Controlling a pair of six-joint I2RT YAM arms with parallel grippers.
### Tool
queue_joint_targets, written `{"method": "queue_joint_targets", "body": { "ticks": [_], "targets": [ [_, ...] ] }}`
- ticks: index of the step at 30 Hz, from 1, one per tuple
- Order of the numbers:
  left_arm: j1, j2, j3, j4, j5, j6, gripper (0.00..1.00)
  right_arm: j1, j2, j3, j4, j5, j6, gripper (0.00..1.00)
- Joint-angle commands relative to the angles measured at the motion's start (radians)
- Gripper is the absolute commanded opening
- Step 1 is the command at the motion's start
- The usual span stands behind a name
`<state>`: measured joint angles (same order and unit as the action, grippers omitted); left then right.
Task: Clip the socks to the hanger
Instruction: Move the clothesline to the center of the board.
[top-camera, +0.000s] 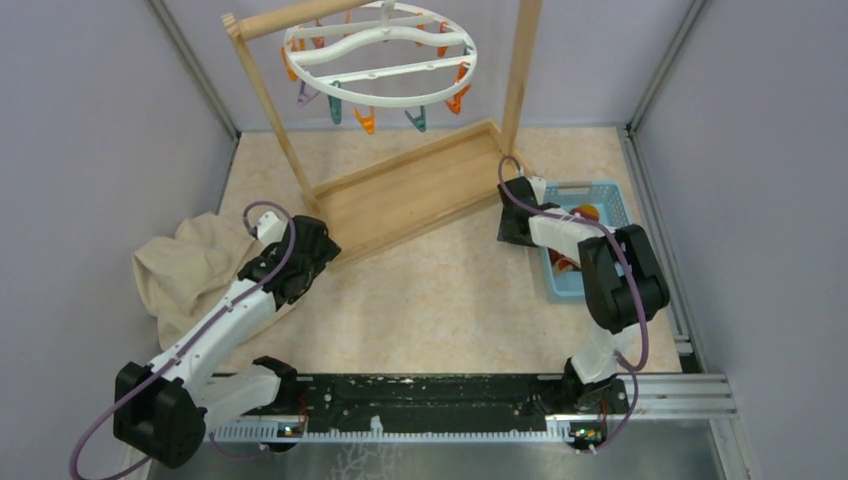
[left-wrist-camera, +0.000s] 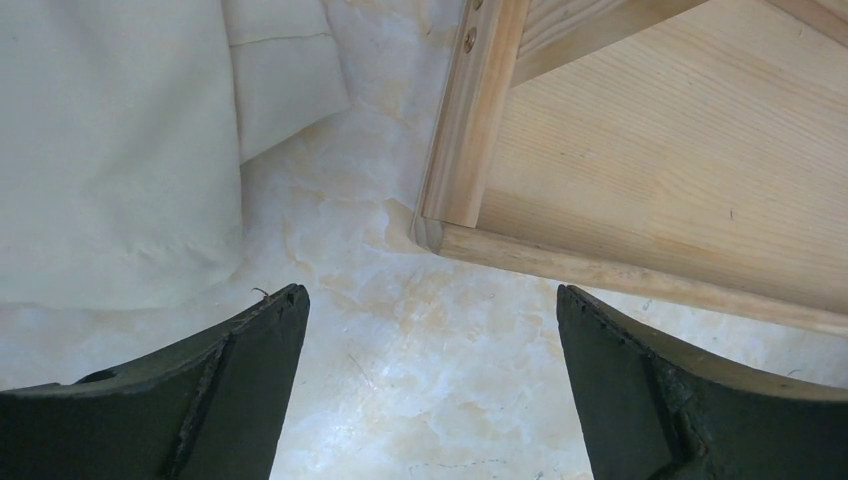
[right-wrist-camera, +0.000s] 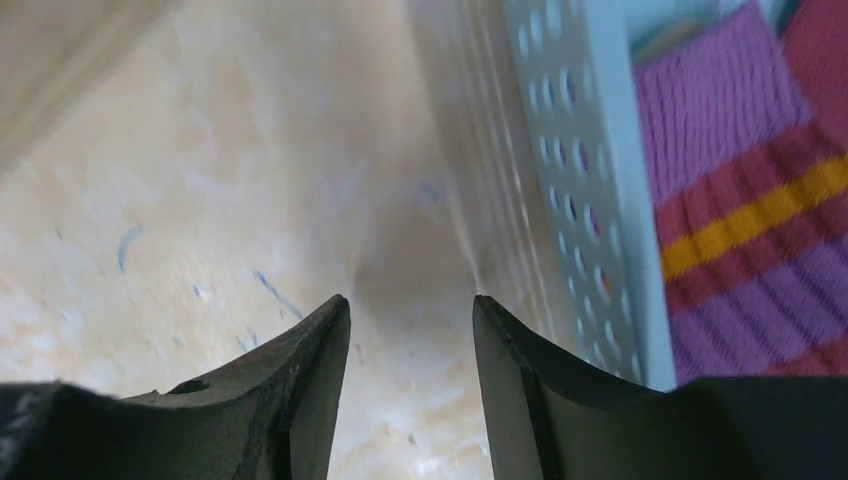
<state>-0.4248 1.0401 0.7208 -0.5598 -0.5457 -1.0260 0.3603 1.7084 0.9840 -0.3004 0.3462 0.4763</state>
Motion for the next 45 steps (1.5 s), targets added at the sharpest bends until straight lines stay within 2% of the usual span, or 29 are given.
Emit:
{"method": "queue_joint_targets", "body": {
  "ticks": [1, 4, 7, 11, 14, 17, 20, 22, 27, 30, 36, 41, 45],
  "targets": [
    [-0.010, -0.023, -0.014, -0.034, -0.002, 0.011, 0.99, -0.047, 0.054, 0.158, 0.010, 0.040, 0.015, 0.50],
    [-0.015, -0.044, -0.028, -0.034, 0.000, 0.011, 0.99, -0.056, 0.079, 0.268, -0.018, 0.054, 0.041, 0.50],
    [-0.021, -0.059, -0.037, -0.020, 0.002, 0.032, 0.99, -0.058, 0.121, 0.407, -0.064, 0.094, 0.089, 0.43],
    [-0.033, -0.064, -0.025, -0.021, 0.003, 0.057, 0.98, -0.066, 0.262, 0.656, -0.179, 0.124, 0.122, 0.38],
    [-0.040, -0.069, -0.024, -0.015, 0.014, 0.076, 0.96, -0.073, 0.384, 0.843, -0.266, 0.134, 0.095, 0.35],
    [-0.045, -0.081, -0.034, -0.015, 0.023, 0.082, 0.94, -0.074, 0.460, 0.942, -0.277, 0.184, -0.004, 0.33],
    [-0.047, -0.094, -0.057, -0.011, 0.028, 0.084, 0.93, -0.083, 0.488, 0.947, -0.239, 0.223, -0.137, 0.33],
    [-0.047, -0.100, -0.067, -0.001, 0.032, 0.086, 0.93, -0.101, 0.473, 0.905, -0.191, 0.202, -0.181, 0.27],
    [-0.047, -0.103, -0.078, 0.027, 0.058, 0.108, 0.91, -0.156, 0.367, 0.711, -0.028, 0.122, -0.195, 0.24],
    [-0.046, -0.099, -0.077, 0.028, 0.059, 0.116, 0.91, -0.171, 0.354, 0.683, -0.023, 0.135, -0.194, 0.25],
    [-0.048, -0.102, -0.079, 0.026, 0.070, 0.120, 0.91, -0.199, 0.391, 0.692, -0.040, 0.157, -0.215, 0.30],
    [-0.048, -0.111, -0.081, 0.021, 0.072, 0.119, 0.91, -0.211, 0.437, 0.711, -0.037, 0.108, -0.240, 0.39],
    [-0.049, -0.116, -0.084, 0.018, 0.069, 0.121, 0.91, -0.212, 0.453, 0.714, -0.043, 0.081, -0.255, 0.42]
  ]
}}
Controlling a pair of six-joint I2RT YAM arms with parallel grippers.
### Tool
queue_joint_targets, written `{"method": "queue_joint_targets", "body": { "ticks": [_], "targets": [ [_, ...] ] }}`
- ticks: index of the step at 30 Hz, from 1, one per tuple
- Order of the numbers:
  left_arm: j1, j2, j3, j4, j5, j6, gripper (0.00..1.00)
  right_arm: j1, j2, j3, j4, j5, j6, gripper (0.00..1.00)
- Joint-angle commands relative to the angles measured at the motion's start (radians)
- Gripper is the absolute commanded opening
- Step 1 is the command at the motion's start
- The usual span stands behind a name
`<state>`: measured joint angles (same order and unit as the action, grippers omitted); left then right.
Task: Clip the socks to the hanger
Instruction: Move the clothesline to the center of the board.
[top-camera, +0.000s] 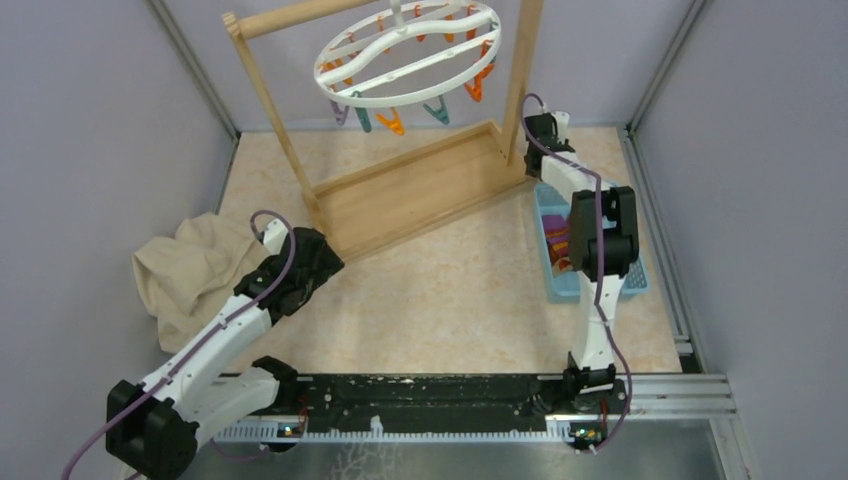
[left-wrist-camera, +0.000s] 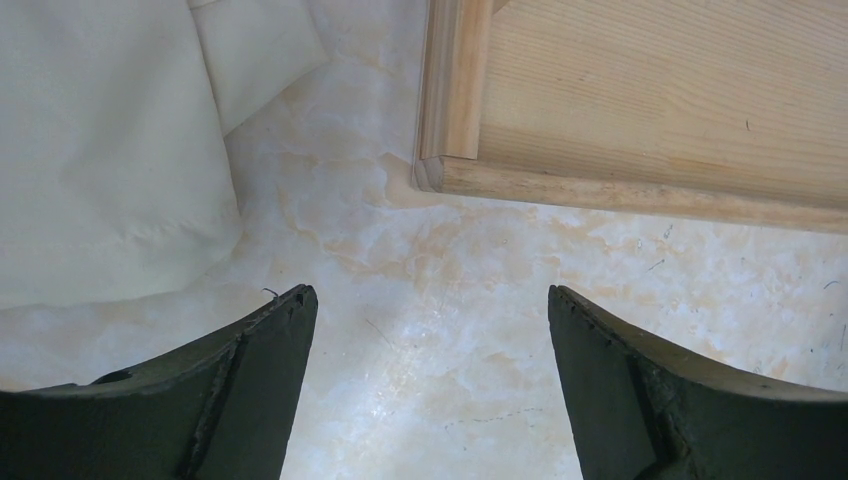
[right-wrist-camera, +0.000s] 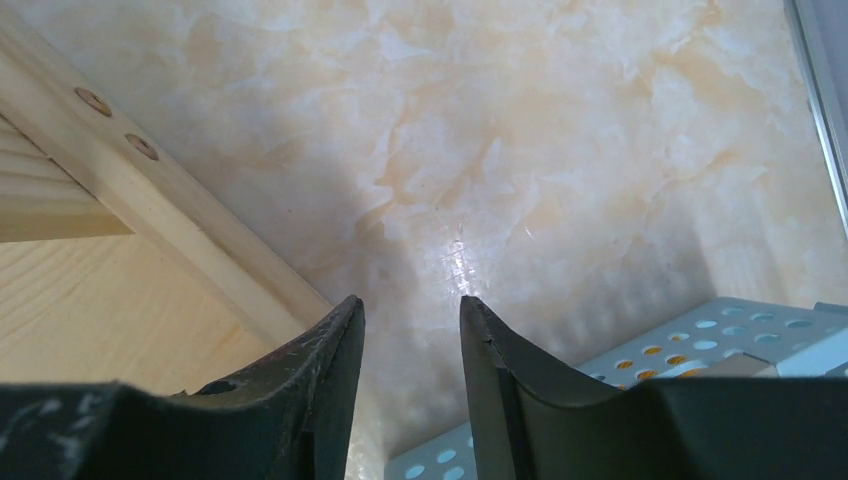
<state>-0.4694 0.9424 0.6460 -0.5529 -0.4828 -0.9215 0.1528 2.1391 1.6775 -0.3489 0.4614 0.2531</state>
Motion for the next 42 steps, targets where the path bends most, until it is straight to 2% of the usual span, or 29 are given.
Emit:
{"method": "queue_joint_targets", "body": {
  "ticks": [1, 7, 12, 17, 22, 25, 30, 31, 33, 35, 42],
  "targets": [
    [-0.004, -0.018, -0.012, 0.011, 0.005, 0.016, 0.91, -0.004, 0.005, -0.005, 0.028, -0.044, -0.032, 0.43],
    [-0.004, -0.007, -0.030, 0.025, 0.012, 0.020, 0.90, -0.004, -0.131, -0.172, 0.200, -0.104, -0.067, 0.68],
    [-0.007, -0.008, -0.043, 0.057, 0.041, 0.036, 0.88, -0.004, -0.152, -0.201, 0.239, -0.093, -0.097, 0.73],
    [-0.009, -0.012, -0.053, 0.065, 0.035, 0.048, 0.88, -0.004, -0.191, -0.264, 0.340, -0.130, -0.094, 0.73],
    [-0.010, -0.026, -0.067, 0.070, 0.038, 0.070, 0.87, -0.004, -0.173, -0.254, 0.342, -0.148, -0.102, 0.73],
    [-0.010, -0.042, -0.080, 0.071, 0.033, 0.072, 0.87, -0.004, -0.218, -0.315, 0.439, -0.171, -0.099, 0.71],
    [-0.010, -0.054, -0.097, 0.091, 0.053, 0.074, 0.86, -0.004, -0.164, -0.251, 0.392, -0.227, -0.130, 0.71],
    [-0.010, -0.053, -0.098, 0.094, 0.055, 0.073, 0.86, -0.004, -0.148, -0.239, 0.385, -0.238, -0.133, 0.69],
    [-0.011, -0.049, -0.100, 0.094, 0.053, 0.069, 0.86, -0.004, -0.117, -0.209, 0.358, -0.245, -0.125, 0.59],
    [-0.012, -0.039, -0.096, 0.092, 0.051, 0.068, 0.87, -0.004, -0.095, -0.201, 0.351, -0.256, -0.122, 0.53],
    [-0.011, 0.070, -0.062, 0.081, 0.054, 0.017, 0.89, -0.004, -0.041, -0.191, 0.352, -0.295, -0.135, 0.49]
  ]
}}
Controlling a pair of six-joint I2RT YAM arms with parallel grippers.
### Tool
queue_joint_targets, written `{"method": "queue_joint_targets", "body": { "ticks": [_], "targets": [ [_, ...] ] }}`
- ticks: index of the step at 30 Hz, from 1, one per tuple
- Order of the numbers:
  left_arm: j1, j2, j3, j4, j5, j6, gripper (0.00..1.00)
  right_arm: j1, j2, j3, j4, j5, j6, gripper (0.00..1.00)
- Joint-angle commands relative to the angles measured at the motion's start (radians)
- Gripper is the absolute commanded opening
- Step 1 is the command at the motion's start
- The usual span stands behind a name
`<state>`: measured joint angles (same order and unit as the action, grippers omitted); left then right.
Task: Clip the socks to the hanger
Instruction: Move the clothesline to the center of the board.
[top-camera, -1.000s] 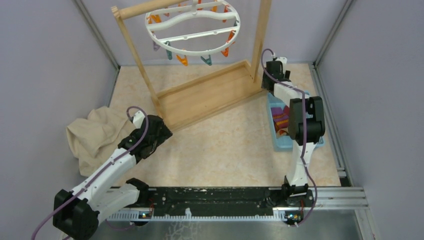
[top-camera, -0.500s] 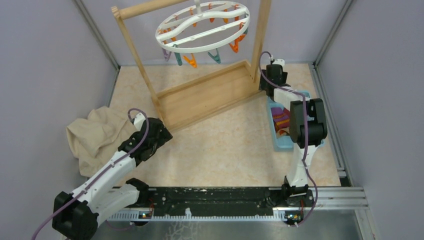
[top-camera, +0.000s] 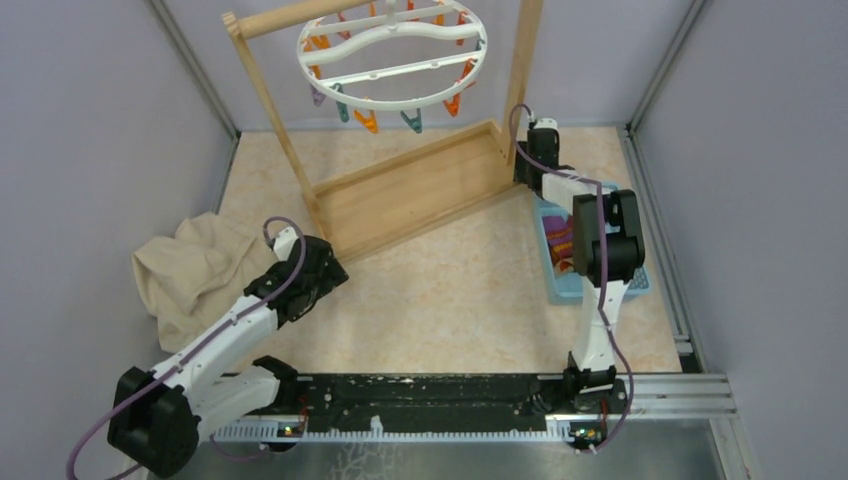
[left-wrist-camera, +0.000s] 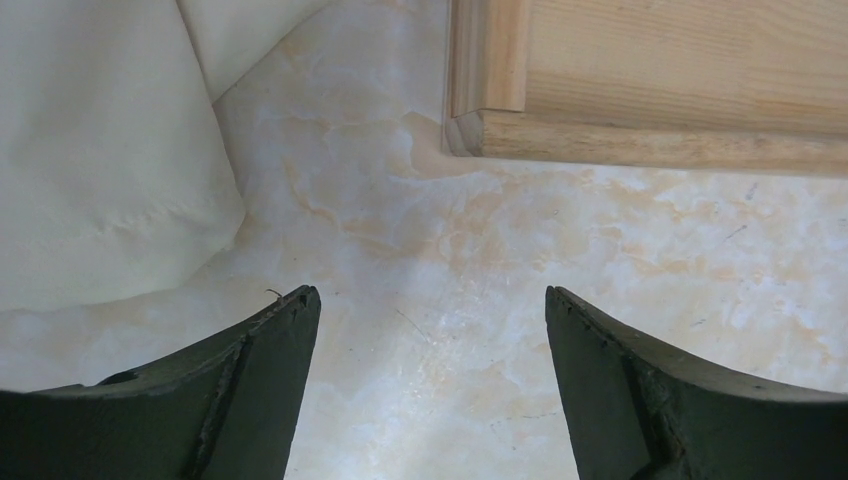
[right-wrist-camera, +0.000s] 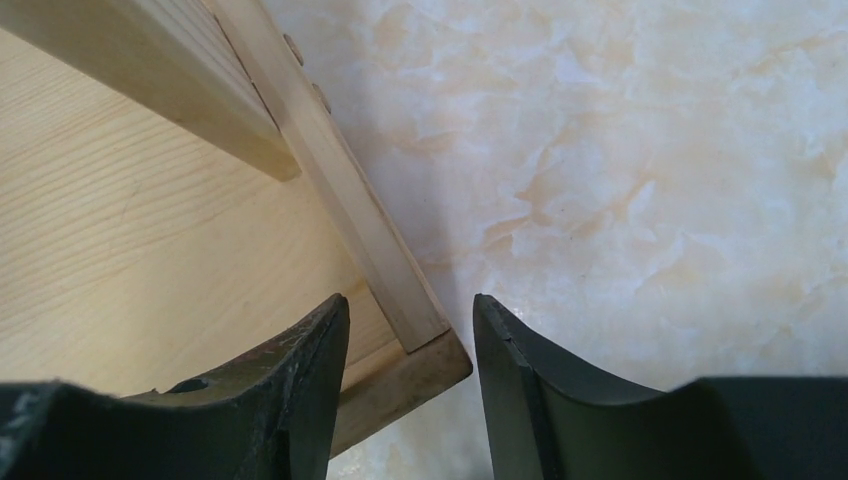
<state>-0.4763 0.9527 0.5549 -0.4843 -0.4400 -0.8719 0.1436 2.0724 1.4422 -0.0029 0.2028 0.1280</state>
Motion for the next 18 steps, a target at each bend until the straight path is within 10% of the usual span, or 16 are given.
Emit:
{"method": "queue_joint_targets", "body": {
  "ticks": [1, 8, 18],
  "targets": [
    [-0.004, 0.081, 0.032, 0.013, 0.015, -0.042, 0.89, 0.004, 0.029, 0.049, 0.005, -0.037, -0.011, 0.49],
    [-0.006, 0.151, 0.018, 0.052, 0.032, -0.117, 0.89, 0.005, 0.006, 0.040, -0.030, -0.104, 0.012, 0.02],
    [-0.006, 0.306, 0.135, 0.058, -0.077, -0.116, 0.90, 0.044, -0.050, -0.031, -0.055, -0.180, 0.016, 0.00]
  ]
}}
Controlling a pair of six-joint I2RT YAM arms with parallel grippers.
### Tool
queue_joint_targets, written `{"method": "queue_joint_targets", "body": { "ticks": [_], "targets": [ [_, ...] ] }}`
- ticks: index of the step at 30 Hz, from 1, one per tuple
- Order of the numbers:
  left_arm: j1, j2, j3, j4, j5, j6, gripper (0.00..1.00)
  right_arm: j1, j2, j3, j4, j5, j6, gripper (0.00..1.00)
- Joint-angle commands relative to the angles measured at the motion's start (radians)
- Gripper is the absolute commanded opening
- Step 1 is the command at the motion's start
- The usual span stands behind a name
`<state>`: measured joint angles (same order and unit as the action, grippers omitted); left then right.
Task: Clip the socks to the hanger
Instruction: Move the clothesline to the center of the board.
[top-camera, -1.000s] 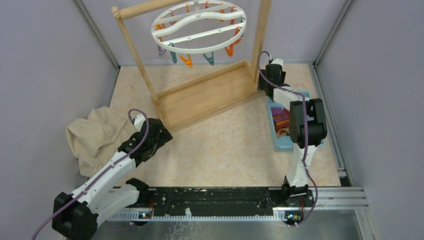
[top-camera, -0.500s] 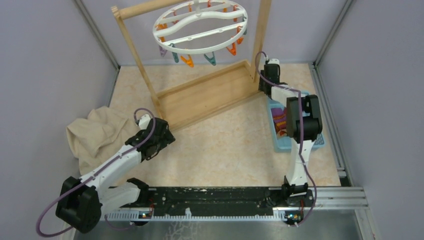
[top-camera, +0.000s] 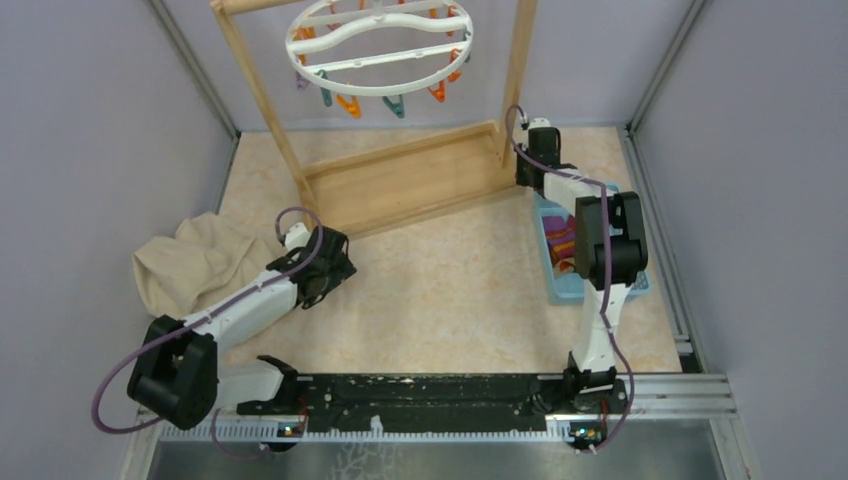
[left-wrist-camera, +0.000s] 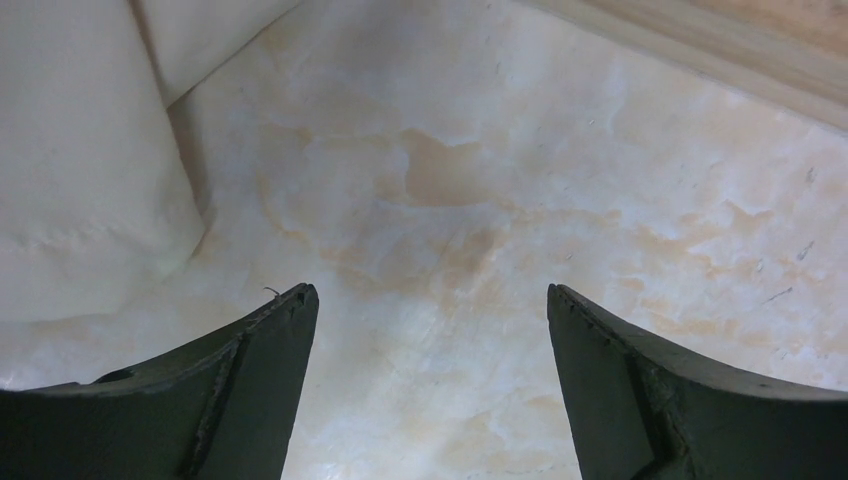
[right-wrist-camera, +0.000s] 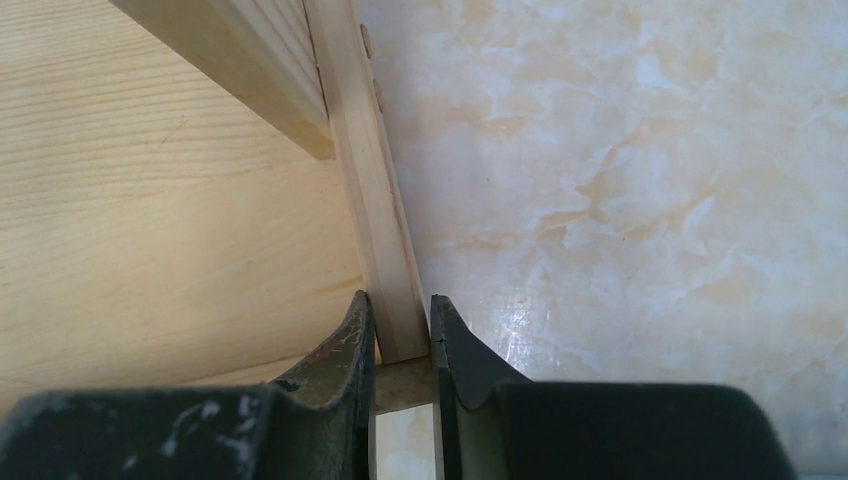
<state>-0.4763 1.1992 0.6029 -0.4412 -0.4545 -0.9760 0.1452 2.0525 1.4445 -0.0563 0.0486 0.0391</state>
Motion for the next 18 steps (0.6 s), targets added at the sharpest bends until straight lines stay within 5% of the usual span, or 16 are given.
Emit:
{"method": "queue_joint_targets", "body": {
  "ticks": [1, 18],
  "targets": [
    [-0.005, 0.076, 0.104, 0.007, -0.066, -0.012, 0.91, 0.052, -0.037, -0.044, -0.002, -0.024, 0.105, 0.00],
    [-0.006, -0.037, 0.118, 0.004, -0.048, 0.008, 0.89, 0.136, -0.246, -0.320, 0.021, 0.021, 0.151, 0.00]
  ]
}}
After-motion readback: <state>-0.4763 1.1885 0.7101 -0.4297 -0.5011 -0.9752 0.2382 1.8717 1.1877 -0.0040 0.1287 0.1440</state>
